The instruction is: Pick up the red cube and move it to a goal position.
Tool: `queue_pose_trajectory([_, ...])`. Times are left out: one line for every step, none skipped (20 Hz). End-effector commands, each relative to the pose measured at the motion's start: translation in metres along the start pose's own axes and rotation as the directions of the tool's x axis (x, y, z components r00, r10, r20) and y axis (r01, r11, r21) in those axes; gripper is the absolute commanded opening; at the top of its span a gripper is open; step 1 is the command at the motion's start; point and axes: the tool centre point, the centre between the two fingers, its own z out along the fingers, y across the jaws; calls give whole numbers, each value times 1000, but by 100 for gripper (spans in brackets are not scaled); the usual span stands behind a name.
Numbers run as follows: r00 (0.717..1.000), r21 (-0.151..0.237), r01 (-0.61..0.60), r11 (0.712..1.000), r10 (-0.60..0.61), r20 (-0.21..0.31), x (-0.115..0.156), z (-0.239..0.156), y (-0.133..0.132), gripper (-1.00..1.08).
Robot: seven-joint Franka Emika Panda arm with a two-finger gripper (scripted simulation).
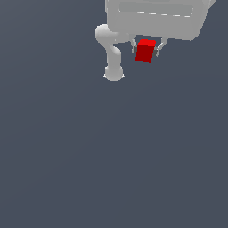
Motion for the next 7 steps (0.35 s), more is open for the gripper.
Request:
queue_pose_trajectory([1000,0,0,1000,0,0,1,-6,-2,-100])
queue_pose_trajectory([1000,0,0,1000,0,0,1,-7,-2,-100])
queue_pose_trajectory([1000,0,0,1000,0,0,1,-8,-3,-100])
queue_pose_trajectory([1000,0,0,1000,0,0,1,-9,-3,-100])
queue_pose_trajectory([1000,0,0,1000,0,0,2,-9,-3,-100])
queue_pose_trajectory([1000,0,0,1000,0,0,2,-9,-3,-100])
queue_pose_trajectory([1000,0,0,1000,0,0,2,-9,-3,-100])
